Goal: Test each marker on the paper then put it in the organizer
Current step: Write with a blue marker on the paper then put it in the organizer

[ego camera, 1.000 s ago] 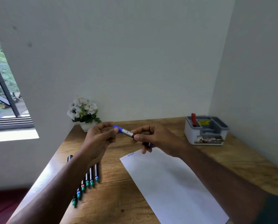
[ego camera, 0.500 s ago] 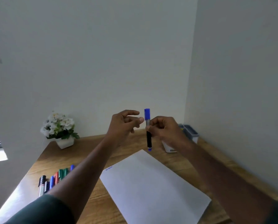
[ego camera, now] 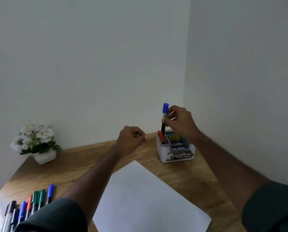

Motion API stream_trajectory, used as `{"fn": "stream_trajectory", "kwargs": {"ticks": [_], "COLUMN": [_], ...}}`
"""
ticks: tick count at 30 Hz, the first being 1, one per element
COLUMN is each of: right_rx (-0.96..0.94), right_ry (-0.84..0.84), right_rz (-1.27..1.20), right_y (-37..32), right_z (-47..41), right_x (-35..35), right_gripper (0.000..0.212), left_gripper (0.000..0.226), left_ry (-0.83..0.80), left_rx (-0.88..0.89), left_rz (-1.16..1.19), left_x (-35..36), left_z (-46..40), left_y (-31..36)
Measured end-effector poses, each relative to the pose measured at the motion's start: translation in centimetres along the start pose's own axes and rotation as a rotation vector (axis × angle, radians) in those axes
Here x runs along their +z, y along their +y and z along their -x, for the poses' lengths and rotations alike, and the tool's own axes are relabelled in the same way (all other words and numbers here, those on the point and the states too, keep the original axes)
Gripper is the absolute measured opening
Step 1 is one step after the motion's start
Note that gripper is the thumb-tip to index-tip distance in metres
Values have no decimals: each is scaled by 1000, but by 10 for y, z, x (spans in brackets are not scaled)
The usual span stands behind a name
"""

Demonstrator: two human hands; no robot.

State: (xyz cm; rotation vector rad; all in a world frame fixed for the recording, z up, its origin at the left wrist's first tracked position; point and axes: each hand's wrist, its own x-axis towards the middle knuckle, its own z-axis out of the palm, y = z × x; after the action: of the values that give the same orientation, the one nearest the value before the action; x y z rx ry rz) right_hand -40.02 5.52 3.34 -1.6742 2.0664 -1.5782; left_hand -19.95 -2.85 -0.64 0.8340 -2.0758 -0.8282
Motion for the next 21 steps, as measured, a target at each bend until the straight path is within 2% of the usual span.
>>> {"fn": "stream_trajectory", "kwargs": {"ticks": [3, 6, 12, 15, 17, 19, 21], "right_rx": [24, 42, 0, 3, -4, -32, -90], "right_ry": [-159, -242, -376, -356, -314, -239, -133], "right_rz": [130, 174, 279, 258, 236, 209, 161], "right_y": [16, 25, 23, 20, 17, 9, -3], "right_z": [0, 4, 12, 13, 15, 16, 19], "right_x": [9, 10, 5, 1, -2, -3, -2], "right_gripper": [18, 11, 26, 21, 26, 29, 24], "left_gripper": [2, 5, 3, 6, 6, 4, 4], "left_ry": [-21, -39, -35, -34, -28, -19, -2], "left_rx": [-17, -30, -50, -53, -62, -78, -78], "left_rz": [-27, -28, -19, 0, 9, 14, 1], "left_x": [0, -1, -3, -9, -15, -23, -33], "left_z": [-1, -1, 2, 7, 12, 18, 25], "left_y": [-6, -10, -7, -5, -5, -4, -4]}}
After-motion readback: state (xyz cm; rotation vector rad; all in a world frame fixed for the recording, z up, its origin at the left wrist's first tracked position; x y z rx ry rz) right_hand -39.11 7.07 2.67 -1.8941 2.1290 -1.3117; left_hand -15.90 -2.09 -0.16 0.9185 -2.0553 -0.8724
